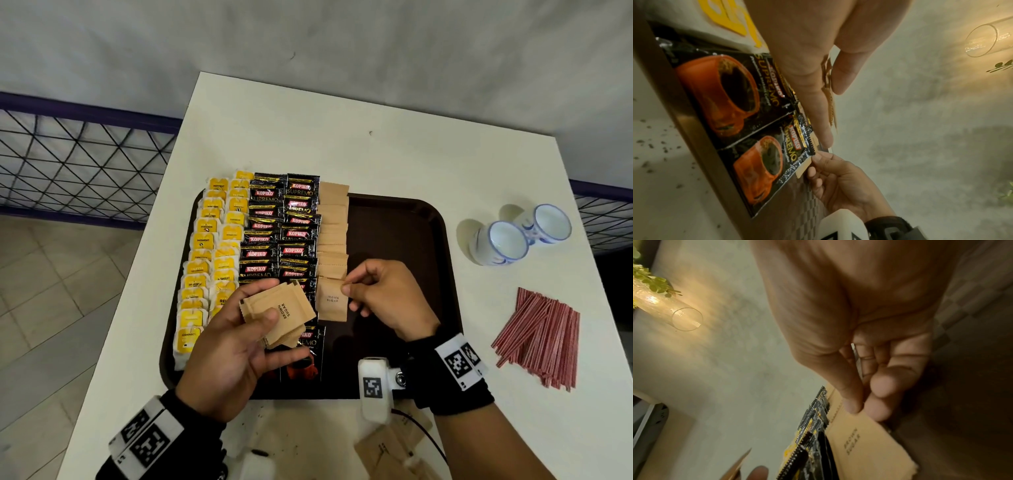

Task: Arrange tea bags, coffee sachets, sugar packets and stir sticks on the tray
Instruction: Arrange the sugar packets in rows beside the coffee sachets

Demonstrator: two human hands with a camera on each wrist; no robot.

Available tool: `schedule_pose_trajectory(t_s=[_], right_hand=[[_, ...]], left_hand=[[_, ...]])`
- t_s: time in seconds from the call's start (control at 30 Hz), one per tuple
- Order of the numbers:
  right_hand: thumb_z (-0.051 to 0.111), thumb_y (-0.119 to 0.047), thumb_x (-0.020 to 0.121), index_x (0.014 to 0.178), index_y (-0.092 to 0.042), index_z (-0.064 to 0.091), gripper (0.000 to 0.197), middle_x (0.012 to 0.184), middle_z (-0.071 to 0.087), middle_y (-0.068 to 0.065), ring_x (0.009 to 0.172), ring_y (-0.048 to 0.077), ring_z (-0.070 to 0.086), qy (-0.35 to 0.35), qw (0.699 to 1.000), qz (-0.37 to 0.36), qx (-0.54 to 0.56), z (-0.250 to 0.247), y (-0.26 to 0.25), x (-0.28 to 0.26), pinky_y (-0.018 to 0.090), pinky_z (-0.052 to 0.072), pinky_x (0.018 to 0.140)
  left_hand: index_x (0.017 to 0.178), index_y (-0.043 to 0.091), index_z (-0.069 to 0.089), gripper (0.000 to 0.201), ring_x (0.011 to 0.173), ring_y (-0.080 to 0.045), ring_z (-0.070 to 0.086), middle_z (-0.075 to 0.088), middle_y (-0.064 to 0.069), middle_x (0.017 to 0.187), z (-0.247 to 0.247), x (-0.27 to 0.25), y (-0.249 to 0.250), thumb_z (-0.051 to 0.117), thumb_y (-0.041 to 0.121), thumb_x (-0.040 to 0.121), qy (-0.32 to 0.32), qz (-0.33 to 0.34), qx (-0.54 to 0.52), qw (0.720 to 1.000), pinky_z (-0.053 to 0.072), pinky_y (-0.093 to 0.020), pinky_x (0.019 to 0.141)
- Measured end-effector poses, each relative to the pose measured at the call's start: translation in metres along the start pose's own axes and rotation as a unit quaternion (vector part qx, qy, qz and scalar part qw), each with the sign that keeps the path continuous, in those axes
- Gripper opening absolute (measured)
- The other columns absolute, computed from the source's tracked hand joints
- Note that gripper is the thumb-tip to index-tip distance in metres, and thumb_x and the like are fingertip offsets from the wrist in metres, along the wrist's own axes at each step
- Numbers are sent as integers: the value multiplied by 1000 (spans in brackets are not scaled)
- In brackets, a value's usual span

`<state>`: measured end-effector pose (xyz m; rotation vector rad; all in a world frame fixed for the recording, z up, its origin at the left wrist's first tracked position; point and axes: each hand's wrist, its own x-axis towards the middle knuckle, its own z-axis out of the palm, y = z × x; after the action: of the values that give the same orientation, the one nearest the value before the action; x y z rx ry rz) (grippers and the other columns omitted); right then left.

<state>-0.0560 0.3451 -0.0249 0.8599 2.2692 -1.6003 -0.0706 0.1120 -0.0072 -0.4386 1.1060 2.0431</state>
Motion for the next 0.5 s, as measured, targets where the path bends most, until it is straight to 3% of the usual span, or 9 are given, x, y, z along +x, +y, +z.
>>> schedule_pose_trajectory(t_s=[0.33,0.5], right_hand=[[75,-4,84,80,-14,67,13,61,66,-2,53,12,65,18,999,-18,-22,3,0,3,22,45,44],[81,-25,80,83,-24,68,14,74,68,-2,66,15,68,80,996,-45,-18,0,-7,-2,24,49,56]], left_hand=[[122,17,66,41,90,-38,72,72,-13,113,0,2,-3,60,7,82,-9,11,13,1000,61,-59,72],[119,22,67,39,97,-40,71,72,-11,114,2,3,-5,62,10,82,-3,36,41,999,61,-59,74]])
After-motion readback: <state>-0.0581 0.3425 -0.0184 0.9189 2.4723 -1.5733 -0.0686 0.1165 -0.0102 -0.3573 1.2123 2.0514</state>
